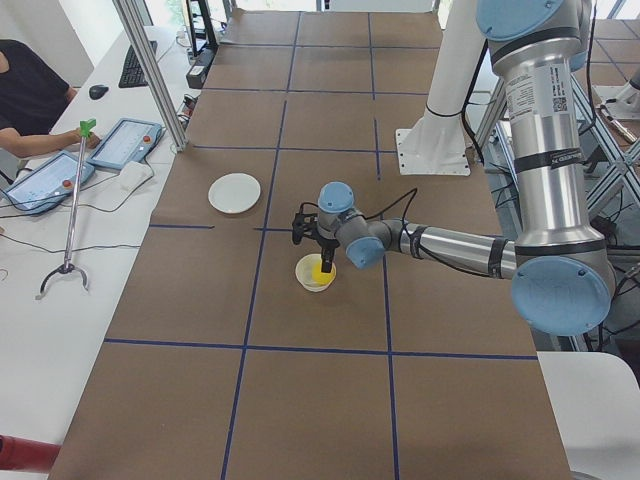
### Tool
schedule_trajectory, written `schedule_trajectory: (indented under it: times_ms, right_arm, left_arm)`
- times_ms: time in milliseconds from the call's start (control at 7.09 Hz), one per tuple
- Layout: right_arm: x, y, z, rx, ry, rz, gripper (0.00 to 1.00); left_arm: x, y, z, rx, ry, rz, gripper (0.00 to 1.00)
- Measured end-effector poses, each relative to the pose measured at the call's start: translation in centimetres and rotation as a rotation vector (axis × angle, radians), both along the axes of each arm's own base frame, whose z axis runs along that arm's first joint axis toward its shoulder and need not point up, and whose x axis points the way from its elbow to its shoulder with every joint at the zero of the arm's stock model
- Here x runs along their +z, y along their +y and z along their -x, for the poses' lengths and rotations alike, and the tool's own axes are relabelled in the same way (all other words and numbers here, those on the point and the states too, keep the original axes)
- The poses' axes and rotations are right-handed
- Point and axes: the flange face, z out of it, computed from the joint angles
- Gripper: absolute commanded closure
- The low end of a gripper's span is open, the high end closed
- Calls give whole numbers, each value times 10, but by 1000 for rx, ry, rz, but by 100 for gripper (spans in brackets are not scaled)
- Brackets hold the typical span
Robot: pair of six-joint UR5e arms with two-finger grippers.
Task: Move lemon from plate to bowl
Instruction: 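Lower the lemon into the white bowl with the left gripper, then open the left gripper and withdraw it from the bowl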
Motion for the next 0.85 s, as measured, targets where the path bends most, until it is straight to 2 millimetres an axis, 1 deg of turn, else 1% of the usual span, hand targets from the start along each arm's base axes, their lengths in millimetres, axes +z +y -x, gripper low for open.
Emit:
schedule_trajectory:
  times_ms: [141, 282, 423, 564, 705, 846]
  right_arm:
    - [0, 0, 0, 0, 0, 0, 0]
    - [0, 0, 0, 0, 1, 0, 0]
    - [0, 0, 0, 0, 1, 0, 0]
    - [0, 0, 0, 0, 1, 0, 0]
    - [0, 0, 0, 0, 1, 0, 0]
    - [0, 0, 0, 0, 1, 0, 0]
  left_arm:
    - [-3, -5, 14, 21, 2, -9, 0]
    - [-9, -20, 38, 45, -23, -56, 0]
    - [-20, -44, 67, 72, -65, -132, 0]
    - [-26, -65, 97, 97, -109, -188, 0]
    - [-25, -77, 126, 113, -144, -224, 0]
    - [-19, -83, 153, 113, -170, -245, 0]
